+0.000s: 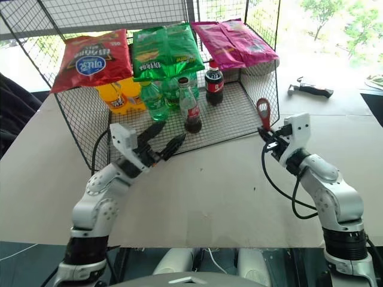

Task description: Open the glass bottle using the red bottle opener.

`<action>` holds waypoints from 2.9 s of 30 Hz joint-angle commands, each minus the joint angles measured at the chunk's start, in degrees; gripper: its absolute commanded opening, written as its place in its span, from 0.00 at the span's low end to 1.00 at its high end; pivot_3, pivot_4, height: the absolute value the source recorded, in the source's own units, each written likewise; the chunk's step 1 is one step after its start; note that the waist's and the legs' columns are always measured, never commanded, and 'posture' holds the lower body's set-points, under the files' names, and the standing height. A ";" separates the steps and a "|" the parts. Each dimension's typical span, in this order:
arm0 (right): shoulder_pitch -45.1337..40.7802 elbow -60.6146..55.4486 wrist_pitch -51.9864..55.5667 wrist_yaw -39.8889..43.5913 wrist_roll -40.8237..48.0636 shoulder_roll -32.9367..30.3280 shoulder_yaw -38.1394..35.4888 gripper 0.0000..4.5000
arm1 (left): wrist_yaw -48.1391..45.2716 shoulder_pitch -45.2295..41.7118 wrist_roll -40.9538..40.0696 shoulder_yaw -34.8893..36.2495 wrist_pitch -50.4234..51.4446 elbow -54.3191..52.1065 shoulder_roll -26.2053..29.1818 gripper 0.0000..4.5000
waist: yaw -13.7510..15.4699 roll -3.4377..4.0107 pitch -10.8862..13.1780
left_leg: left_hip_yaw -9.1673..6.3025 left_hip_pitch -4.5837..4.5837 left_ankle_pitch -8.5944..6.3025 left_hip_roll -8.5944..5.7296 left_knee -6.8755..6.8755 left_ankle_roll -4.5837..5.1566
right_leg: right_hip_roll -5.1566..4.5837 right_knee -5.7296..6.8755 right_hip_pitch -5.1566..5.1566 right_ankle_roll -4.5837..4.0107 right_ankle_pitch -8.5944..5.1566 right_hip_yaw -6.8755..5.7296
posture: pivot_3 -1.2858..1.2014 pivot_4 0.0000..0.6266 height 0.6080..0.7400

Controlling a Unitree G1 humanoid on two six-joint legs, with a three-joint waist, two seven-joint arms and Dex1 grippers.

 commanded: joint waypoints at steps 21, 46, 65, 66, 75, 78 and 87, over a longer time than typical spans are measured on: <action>-0.93 -8.99 -9.05 -4.81 -13.31 7.61 7.88 0.00 | 6.30 -25.97 14.37 -1.66 -26.31 43.47 -7.00 1.00 | -0.72 -0.04 -0.03 | 0.00 -0.04 0.01 -0.04 0.09 0.01 | 0.03 0.12 -0.07 0.00 0.00 -0.02 | 0.52 0.24 1.00; -3.39 -1.85 -11.63 -8.17 -15.59 8.39 -0.78 0.00 | -6.17 -8.11 6.31 -8.59 -9.51 6.55 -3.53 0.62 | -1.62 -0.05 -0.03 | -0.01 -0.05 0.01 -0.05 0.17 0.02 | 0.01 0.20 -0.08 0.00 0.00 0.06 | 0.52 0.24 1.00; -3.81 -2.29 -11.66 -8.44 -16.00 9.91 -0.01 0.00 | -7.48 -1.66 8.28 -13.71 -10.03 4.88 -4.63 0.99 | -1.59 -0.01 -0.05 | 0.01 0.04 0.03 -0.05 0.17 0.00 | 0.03 0.26 -0.06 0.00 0.00 0.05 | 0.52 0.24 1.00; -3.76 -2.38 -11.61 -8.46 -16.02 9.97 0.10 0.00 | -7.22 -1.81 8.06 -13.34 -9.95 4.77 -4.69 0.99 | -1.59 -0.01 -0.05 | 0.01 0.04 0.03 -0.05 0.17 0.00 | 0.03 0.27 -0.06 0.00 0.00 0.06 | 0.52 0.24 1.00; -3.60 -2.16 -11.44 -8.15 -15.86 9.94 0.32 0.00 | -5.38 -4.14 1.72 -9.00 -6.56 -2.87 -4.92 0.99 | -1.57 -0.01 -0.06 | 0.01 0.02 0.03 -0.05 0.17 0.00 | 0.02 0.25 -0.06 0.00 0.00 0.06 | 0.52 0.24 1.00; -3.73 -1.73 -11.52 -8.02 -15.90 10.06 0.60 0.00 | -6.32 -4.31 0.00 -9.04 -5.80 -3.86 -4.72 0.99 | -1.60 -0.01 -0.06 | 0.02 0.04 0.03 -0.05 0.17 0.00 | 0.02 0.25 -0.06 0.00 0.00 0.07 | 0.52 0.24 1.00; -4.31 -1.11 -11.72 -8.00 -15.85 10.26 0.76 0.00 | -8.67 -3.14 1.45 -10.47 -4.96 -2.56 -2.11 0.99 | -1.62 -0.01 -0.06 | 0.02 0.04 0.03 -0.05 0.17 0.00 | 0.04 0.25 -0.06 0.00 0.00 0.06 | 0.52 0.24 1.00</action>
